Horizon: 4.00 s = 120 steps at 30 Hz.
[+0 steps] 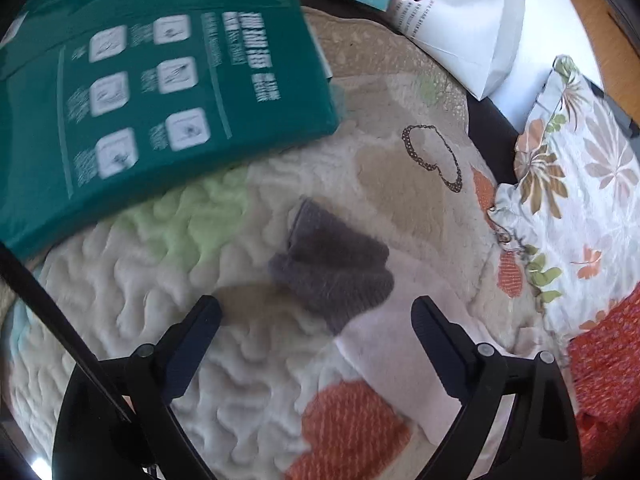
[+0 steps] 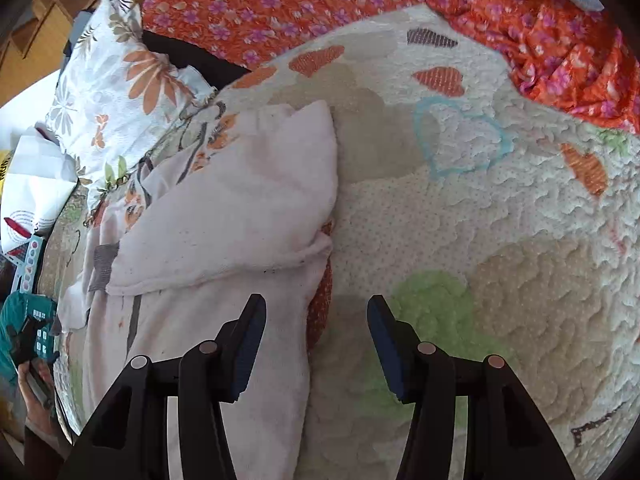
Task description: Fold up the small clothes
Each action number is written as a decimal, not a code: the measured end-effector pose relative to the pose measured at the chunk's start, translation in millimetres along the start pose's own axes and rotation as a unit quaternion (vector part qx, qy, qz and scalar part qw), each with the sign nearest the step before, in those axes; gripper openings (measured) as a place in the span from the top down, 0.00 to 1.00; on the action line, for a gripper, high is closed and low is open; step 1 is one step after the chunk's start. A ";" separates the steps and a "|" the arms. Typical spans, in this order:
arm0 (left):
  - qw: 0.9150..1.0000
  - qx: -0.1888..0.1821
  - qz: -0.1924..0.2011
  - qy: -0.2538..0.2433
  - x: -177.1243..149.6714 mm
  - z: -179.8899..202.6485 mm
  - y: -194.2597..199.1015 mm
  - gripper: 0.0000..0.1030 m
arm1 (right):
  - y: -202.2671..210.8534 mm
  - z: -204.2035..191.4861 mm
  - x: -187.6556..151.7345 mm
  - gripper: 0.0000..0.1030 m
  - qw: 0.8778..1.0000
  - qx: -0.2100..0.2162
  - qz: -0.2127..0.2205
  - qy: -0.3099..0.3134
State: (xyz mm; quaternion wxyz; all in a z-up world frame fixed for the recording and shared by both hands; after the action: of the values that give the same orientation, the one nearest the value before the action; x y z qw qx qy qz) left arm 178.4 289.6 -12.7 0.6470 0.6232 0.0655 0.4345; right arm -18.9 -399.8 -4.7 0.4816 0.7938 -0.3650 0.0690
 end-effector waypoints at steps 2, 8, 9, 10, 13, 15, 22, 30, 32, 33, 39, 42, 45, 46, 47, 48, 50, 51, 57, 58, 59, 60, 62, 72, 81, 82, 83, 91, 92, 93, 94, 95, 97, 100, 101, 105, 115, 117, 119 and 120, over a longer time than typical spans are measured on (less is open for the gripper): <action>0.999 0.019 0.013 -0.025 4.7 8.2 -3.5 0.09 | -10.5 1.0 0.1 0.44 1.000 0.001 -0.012 -0.010; 0.998 0.028 0.023 -0.057 15.5 15.4 12.8 0.88 | -19.6 -14.1 1.8 0.48 0.999 -0.016 -0.010 0.028; 0.997 0.036 0.044 -0.055 20.5 13.8 21.8 0.88 | -18.9 -17.1 2.2 0.51 0.999 -0.017 -0.009 0.034; 0.995 0.055 0.069 -0.056 25.7 12.9 31.0 0.88 | -17.3 -20.4 2.4 0.54 0.999 -0.019 -0.006 0.043; 0.972 0.157 0.151 -0.093 44.5 19.3 54.5 0.89 | -7.2 -25.7 4.8 0.56 0.998 -0.025 0.009 0.059; 0.958 0.184 0.184 -0.124 54.2 36.2 73.6 0.89 | 1.9 -23.9 8.2 0.56 0.998 -0.018 0.020 0.053; 0.957 0.049 0.208 -0.196 12.1 145.8 150.6 0.89 | 23.9 -8.7 22.5 0.56 0.999 0.025 0.047 -0.010; 0.925 -0.149 0.114 -0.329 -154.5 322.5 197.6 0.89 | 51.8 6.5 33.0 0.56 0.994 0.049 0.083 -0.052; 0.914 -0.170 0.089 -0.357 -201.1 353.5 196.4 0.89 | 58.1 14.2 34.6 0.56 0.992 0.050 0.092 -0.064; 0.910 -0.177 0.078 -0.368 -220.6 364.6 193.6 0.89 | 60.7 18.9 35.5 0.56 0.991 0.052 0.096 -0.073; 0.877 -0.211 -0.019 -0.430 -329.8 410.9 171.9 0.81 | 60.6 30.1 41.1 0.56 0.990 0.054 0.095 -0.087; 0.874 -0.234 -0.049 -0.424 -332.6 403.8 170.6 0.70 | 59.1 23.4 43.4 0.56 0.992 0.052 0.094 -0.072; 0.883 -0.232 -0.040 -0.407 -305.8 378.1 173.8 0.47 | 54.7 10.9 42.6 0.56 0.994 0.048 0.086 -0.045; 0.887 -0.231 -0.030 -0.400 -298.2 369.0 176.4 0.44 | 51.9 6.6 41.1 0.56 0.995 0.048 0.082 -0.037; 0.890 -0.227 -0.021 -0.395 -289.3 358.0 177.3 0.39 | 49.3 3.9 39.1 0.56 0.995 0.049 0.078 -0.031; 0.895 -0.217 -0.008 -0.389 -277.0 341.1 176.4 0.35 | 46.1 0.3 37.0 0.56 0.996 0.050 0.074 -0.025; 0.904 -0.187 0.013 -0.384 -260.8 313.6 170.4 0.35 | 38.0 -7.9 31.6 0.56 0.996 0.064 0.064 -0.018; 0.910 -0.166 0.023 -0.379 -250.4 292.9 163.7 0.34 | 33.7 -12.5 29.6 0.56 0.995 0.076 0.058 -0.018; 0.939 -0.080 0.034 -0.333 -202.5 190.0 118.3 0.34 | -7.1 -49.8 41.3 0.56 0.992 0.125 0.017 -0.001; 0.943 -0.070 0.033 -0.323 -195.1 174.4 110.9 0.34 | -14.4 -53.7 45.4 0.56 0.992 0.123 0.013 -0.001; 0.947 -0.063 0.031 -0.314 -189.6 163.3 105.4 0.34 | -23.7 -56.7 49.6 0.56 0.992 0.124 0.008 -0.006; 0.951 -0.057 0.028 -0.302 -183.8 150.3 100.2 0.34 | -31.3 -58.2 52.0 0.56 0.992 0.129 0.003 -0.012; 0.959 -0.049 0.021 -0.279 -174.5 127.9 91.1 0.34 | -52.1 -59.4 55.2 0.56 0.993 0.118 -0.015 -0.021; 0.976 -0.032 -0.011 -0.214 -161.9 69.8 62.9 0.34 | -87.4 -80.4 48.0 0.96 0.997 0.059 -0.020 0.034; 0.968 -0.009 -0.011 -0.249 -183.0 57.6 59.6 0.32 | -57.0 -53.3 70.0 0.96 0.999 -0.024 0.034 0.018; 0.967 -0.012 -0.008 -0.255 -185.7 56.8 62.6 0.31 | -58.1 -49.9 69.8 0.94 0.999 -0.023 0.030 0.013; 0.966 -0.016 -0.008 -0.259 -187.3 57.1 64.5 0.27 | -57.9 -47.1 69.1 0.94 1.000 -0.016 0.025 0.005; 0.953 -0.027 0.007 -0.303 -205.2 64.7 71.5 0.19 | -17.2 -49.9 64.1 0.67 0.998 0.007 0.063 -0.002; 0.950 -0.025 0.007 -0.312 -208.6 65.6 71.9 0.19 | -12.5 -49.2 61.5 0.66 0.998 0.009 0.065 -0.002; 0.947 -0.027 0.001 -0.319 -212.7 66.5 71.7 0.19 | -7.1 -47.9 57.7 0.66 0.998 0.010 0.065 -0.001; 0.946 -0.033 -0.007 -0.323 -217.2 67.1 71.4 0.19 | -3.9 -47.3 55.3 0.66 0.998 0.010 0.064 -0.001; 0.946 -0.034 -0.007 -0.323 -221.3 67.0 71.9 0.19 | -0.5 -45.7 52.3 0.66 0.998 0.009 0.064 0.000; 0.945 -0.029 0.003 -0.327 -227.7 66.9 75.0 0.19 | 6.2 -40.5 45.9 0.64 0.998 0.002 0.063 0.001; 0.942 -0.023 0.011 -0.335 -234.1 67.1 76.7 0.19 | 15.4 -27.1 37.4 0.59 0.998 -0.006 0.062 -0.008; 0.942 -0.021 0.012 -0.336 -235.2 66.9 77.0 0.19 | 18.1 -21.9 35.2 0.58 0.998 -0.009 0.062 -0.013; 0.942 -0.020 0.012 -0.334 -238.7 65.2 78.2 0.19 | 31.4 -0.4 28.9 0.58 0.997 -0.015 0.067 -0.036; 0.947 -0.071 -0.025 -0.313 -246.6 59.8 86.9 0.19 | 45.5 42.0 9.7 0.52 0.993 0.000 0.052 -0.108; 0.948 -0.080 -0.030 -0.307 -249.9 58.0 89.4 0.19 | 38.8 45.9 2.2 0.52 0.991 0.016 0.037 -0.126; 0.948 -0.085 -0.032 -0.306 -253.3 57.7 91.4 0.19 | 29.1 47.5 -6.5 0.52 0.988 0.040 0.020 -0.149; 0.947 -0.086 -0.032 -0.307 -255.9 57.5 92.8 0.19 | 25.1 47.7 -10.0 0.52 0.986 0.049 0.013 -0.158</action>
State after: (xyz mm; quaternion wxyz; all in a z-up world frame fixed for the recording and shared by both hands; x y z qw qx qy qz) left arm 12.7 67.4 -37.2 0.7007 0.6657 -0.1543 0.2053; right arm -53.9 -440.3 -16.4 0.3774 0.8126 -0.4428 -0.0330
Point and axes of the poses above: each gripper's, at about its wrist camera, not at the fingertips, and y roughly against the way its jaws point, z to its right, x to its top, the point moved 5 cm from there along -y, roughly the way its jaws point, and after that the axes turned 13 degrees about x, right-handed, at the moved point
